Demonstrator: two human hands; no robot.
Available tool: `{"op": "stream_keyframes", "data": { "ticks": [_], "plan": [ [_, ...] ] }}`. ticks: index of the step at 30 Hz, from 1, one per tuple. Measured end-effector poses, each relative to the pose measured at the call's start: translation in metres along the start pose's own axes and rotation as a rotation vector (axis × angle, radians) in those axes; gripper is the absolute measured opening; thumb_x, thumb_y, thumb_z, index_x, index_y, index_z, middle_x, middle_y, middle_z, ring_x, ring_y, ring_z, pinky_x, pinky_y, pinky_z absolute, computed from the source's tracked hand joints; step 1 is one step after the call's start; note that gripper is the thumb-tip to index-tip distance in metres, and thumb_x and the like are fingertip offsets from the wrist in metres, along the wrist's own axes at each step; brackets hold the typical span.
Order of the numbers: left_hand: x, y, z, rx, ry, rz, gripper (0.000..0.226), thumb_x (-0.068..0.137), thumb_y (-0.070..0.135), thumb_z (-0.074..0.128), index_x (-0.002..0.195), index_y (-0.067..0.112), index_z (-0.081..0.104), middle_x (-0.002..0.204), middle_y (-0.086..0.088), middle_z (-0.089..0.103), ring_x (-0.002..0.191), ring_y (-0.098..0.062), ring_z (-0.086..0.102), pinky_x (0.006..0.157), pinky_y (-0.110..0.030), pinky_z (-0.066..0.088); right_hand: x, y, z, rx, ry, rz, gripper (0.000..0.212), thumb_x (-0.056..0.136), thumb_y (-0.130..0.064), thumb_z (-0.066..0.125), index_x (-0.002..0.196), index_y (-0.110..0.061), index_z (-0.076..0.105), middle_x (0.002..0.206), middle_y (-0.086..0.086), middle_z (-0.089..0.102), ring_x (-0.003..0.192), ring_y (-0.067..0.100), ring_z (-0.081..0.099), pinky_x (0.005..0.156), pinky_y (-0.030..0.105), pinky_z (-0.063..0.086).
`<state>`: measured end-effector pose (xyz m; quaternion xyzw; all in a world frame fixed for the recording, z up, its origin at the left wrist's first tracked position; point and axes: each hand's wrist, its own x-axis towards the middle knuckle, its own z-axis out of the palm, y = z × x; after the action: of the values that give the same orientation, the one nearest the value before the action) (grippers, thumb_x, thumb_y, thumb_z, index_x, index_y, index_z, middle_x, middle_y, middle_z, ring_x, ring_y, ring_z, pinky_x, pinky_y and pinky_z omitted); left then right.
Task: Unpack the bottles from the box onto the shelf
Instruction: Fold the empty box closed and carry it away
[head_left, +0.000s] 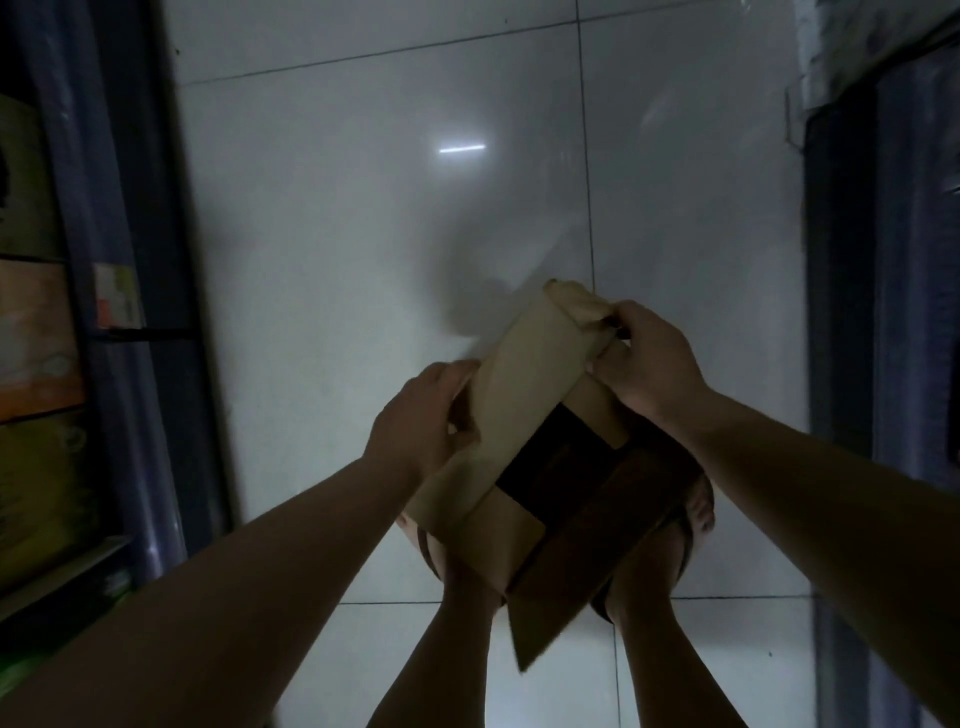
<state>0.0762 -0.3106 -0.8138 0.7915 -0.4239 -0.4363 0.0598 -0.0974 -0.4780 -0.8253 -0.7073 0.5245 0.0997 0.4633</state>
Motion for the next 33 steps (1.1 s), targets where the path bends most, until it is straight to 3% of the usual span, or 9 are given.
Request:
{"op": "stream_keyframes", "data": {
  "ticks": [5,10,12,14,16,19,23,28,33],
  "plan": [
    [0.031,0.024,0.001,-0.271,0.144,-0.064,0.071,0.076,0.021,0.076,0.138,0.029,0.042,0.13,0.001,0.054,0.112,-0.017,0.054,0.091,-0.028,0.045,0.012,-0.005,-0.003,-0.039,-0.056,-0.077,0.043,0.079,-0.021,0.071,0.12,-0.014,0.057,0.121,0.007,0.06,0.108,0.025,0.057,0.081,0.024,0.037],
    [0.066,0.032,-0.024,-0.124,-0.075,0.315,0.113,0.06,0.04,0.083,0.15,0.013,0.02,0.152,0.0,0.029,0.135,0.002,0.019,0.1,0.002,0.014,0.019,-0.004,-0.003,-0.059,-0.065,-0.111,0.045,0.081,-0.021,0.07,0.123,-0.016,0.056,0.123,0.006,0.06,0.109,0.024,0.058,0.087,0.028,0.042],
    [0.077,0.034,-0.026,-0.094,-0.075,0.375,0.107,0.064,0.034,0.083,0.148,0.009,0.022,0.156,-0.01,0.021,0.141,-0.007,0.014,0.113,-0.011,0.014,0.023,-0.004,-0.004,-0.079,-0.087,-0.131,0.049,0.08,-0.023,0.072,0.125,-0.016,0.055,0.125,0.006,0.059,0.111,0.024,0.057,0.092,0.03,0.043],
    [0.085,0.037,-0.024,-0.006,-0.081,0.358,0.105,0.061,0.015,0.086,0.148,0.015,0.027,0.158,-0.012,0.02,0.145,-0.024,0.02,0.117,-0.036,0.025,0.026,-0.005,-0.006,-0.089,-0.114,-0.147,0.051,0.079,-0.023,0.073,0.126,-0.015,0.054,0.126,0.005,0.059,0.112,0.023,0.056,0.092,0.029,0.042],
    [0.088,0.038,-0.023,0.065,-0.083,0.332,0.105,0.057,0.014,0.087,0.146,0.02,0.032,0.156,-0.01,0.025,0.141,-0.03,0.03,0.112,-0.044,0.034,0.026,-0.006,-0.011,-0.087,-0.131,-0.147,0.05,0.078,-0.026,0.074,0.124,-0.016,0.056,0.124,0.004,0.06,0.11,0.021,0.057,0.089,0.027,0.042],
    [0.087,0.041,-0.024,0.058,-0.058,0.275,0.102,0.054,0.013,0.088,0.142,0.021,0.037,0.152,-0.006,0.031,0.134,-0.027,0.039,0.107,-0.04,0.039,0.025,-0.001,-0.024,-0.07,-0.136,-0.069,0.049,0.074,-0.036,0.076,0.117,-0.017,0.061,0.112,0.0,0.063,0.1,0.017,0.06,0.085,0.03,0.048],
    [0.084,0.045,-0.025,0.048,0.007,0.172,0.103,0.053,0.014,0.089,0.141,0.021,0.036,0.148,-0.003,0.035,0.13,-0.026,0.044,0.101,-0.037,0.04,0.022,0.004,-0.054,0.009,-0.162,0.075,0.038,0.082,-0.048,0.065,0.106,-0.019,0.067,0.097,-0.006,0.061,0.091,0.011,0.055,0.065,0.013,0.035],
    [0.073,0.044,-0.016,-0.02,0.116,0.049,0.099,0.051,0.018,0.09,0.137,0.02,0.039,0.14,-0.002,0.042,0.122,-0.021,0.047,0.087,-0.026,0.037,0.025,0.008,-0.081,0.337,-0.151,0.252,0.035,0.087,-0.052,0.057,0.092,-0.02,0.069,0.103,-0.001,0.07,0.099,0.015,0.061,0.086,0.025,0.043],
    [0.047,0.036,0.003,-0.089,0.191,-0.029,0.093,0.05,0.028,0.09,0.13,0.021,0.042,0.133,0.0,0.045,0.114,-0.016,0.048,0.083,-0.027,0.042,0.006,0.001,-0.068,0.638,-0.052,0.283,0.039,0.091,-0.052,0.049,0.098,-0.019,0.068,0.107,0.003,0.07,0.101,0.015,0.063,0.096,0.028,0.046]
  ]
}}
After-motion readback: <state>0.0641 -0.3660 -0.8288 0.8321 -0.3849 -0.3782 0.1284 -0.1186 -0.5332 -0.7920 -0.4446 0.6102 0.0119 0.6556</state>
